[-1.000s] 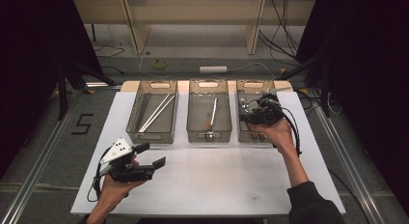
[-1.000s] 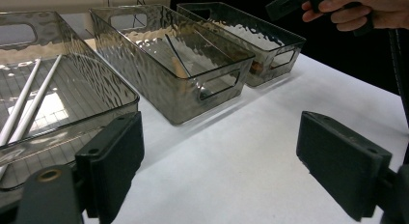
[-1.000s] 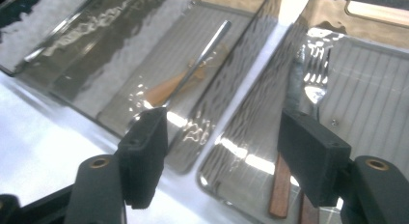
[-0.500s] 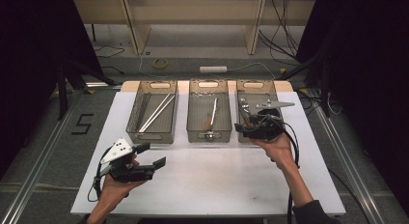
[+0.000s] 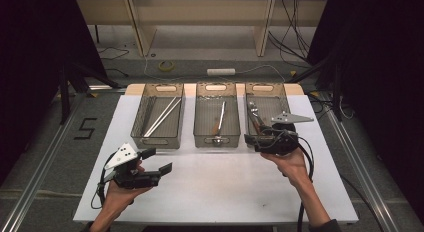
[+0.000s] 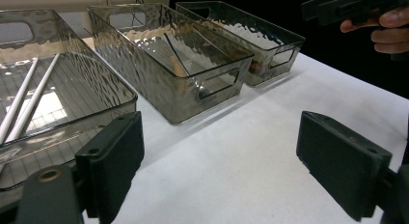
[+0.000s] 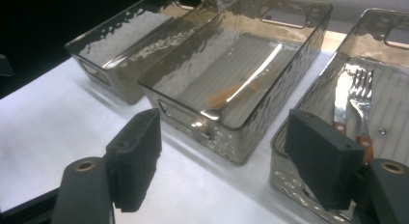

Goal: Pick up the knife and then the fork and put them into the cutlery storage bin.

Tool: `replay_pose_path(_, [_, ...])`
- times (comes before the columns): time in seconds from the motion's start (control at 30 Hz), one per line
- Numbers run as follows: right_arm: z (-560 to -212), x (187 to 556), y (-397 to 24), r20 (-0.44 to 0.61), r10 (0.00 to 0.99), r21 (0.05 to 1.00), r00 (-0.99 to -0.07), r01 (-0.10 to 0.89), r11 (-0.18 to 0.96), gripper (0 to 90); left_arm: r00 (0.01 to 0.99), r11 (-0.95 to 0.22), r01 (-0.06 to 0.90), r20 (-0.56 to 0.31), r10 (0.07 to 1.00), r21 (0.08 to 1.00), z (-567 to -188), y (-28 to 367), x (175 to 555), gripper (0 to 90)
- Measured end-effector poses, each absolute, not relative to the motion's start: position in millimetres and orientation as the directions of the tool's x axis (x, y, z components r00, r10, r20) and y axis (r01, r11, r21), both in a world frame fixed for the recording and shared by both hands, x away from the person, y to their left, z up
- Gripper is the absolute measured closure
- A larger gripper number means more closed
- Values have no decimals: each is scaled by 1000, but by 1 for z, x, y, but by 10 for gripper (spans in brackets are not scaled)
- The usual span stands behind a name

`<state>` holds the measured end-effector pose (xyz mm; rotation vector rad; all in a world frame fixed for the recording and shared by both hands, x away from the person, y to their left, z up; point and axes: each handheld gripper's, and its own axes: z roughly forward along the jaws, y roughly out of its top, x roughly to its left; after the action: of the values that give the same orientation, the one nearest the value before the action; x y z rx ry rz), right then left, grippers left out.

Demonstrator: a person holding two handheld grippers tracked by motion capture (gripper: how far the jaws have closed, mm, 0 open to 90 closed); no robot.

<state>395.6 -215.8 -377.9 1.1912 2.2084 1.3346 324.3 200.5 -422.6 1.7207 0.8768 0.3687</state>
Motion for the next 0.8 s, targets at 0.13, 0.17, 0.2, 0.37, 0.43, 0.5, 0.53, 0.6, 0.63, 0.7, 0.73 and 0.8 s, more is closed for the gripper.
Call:
replay_pose_path(0.13, [-380,386,-217,155,766,850,-624,479,218,292,675,-110,369,-185,714,923,-423,201,325,164])
replay_pose_path(0.17, [-380,385,-217,157,762,852,-628,476,217,292,675,-111,370,-185,714,922,-423,201,325,164])
replay_pose_path(0.2, [-380,383,-218,163,757,853,-632,476,214,291,675,-111,371,-185,714,922,-423,201,325,165])
replay_pose_path(0.37, [-383,376,-218,159,749,863,-643,459,211,277,672,-104,374,-192,715,922,-423,201,325,164])
replay_pose_path(0.43, [-384,373,-219,163,742,868,-651,452,206,274,671,-101,376,-195,715,921,-423,201,326,165])
replay_pose_path(0.5, [-385,368,-220,161,736,872,-657,444,205,271,671,-100,378,-198,715,920,-423,200,326,164])
replay_pose_path(0.53, [-386,365,-221,160,734,875,-660,439,204,270,670,-101,380,-199,715,920,-424,200,326,164])
replay_pose_path(0.6, [-388,361,-224,158,729,878,-666,433,205,269,671,-103,380,-198,715,919,-424,200,326,164])
replay_pose_path(0.63, [-390,359,-225,153,729,880,-668,428,207,269,670,-102,381,-199,715,919,-424,200,326,164])
replay_pose_path(0.7, [-392,355,-228,156,725,880,-671,427,206,267,670,-101,380,-199,715,919,-424,200,326,164])
replay_pose_path(0.73, [-393,353,-229,152,725,882,-672,423,207,267,670,-100,380,-199,715,919,-424,200,326,165])
replay_pose_path(0.8, [-395,350,-232,154,726,883,-670,423,203,267,670,-101,381,-199,715,919,-424,200,326,164])
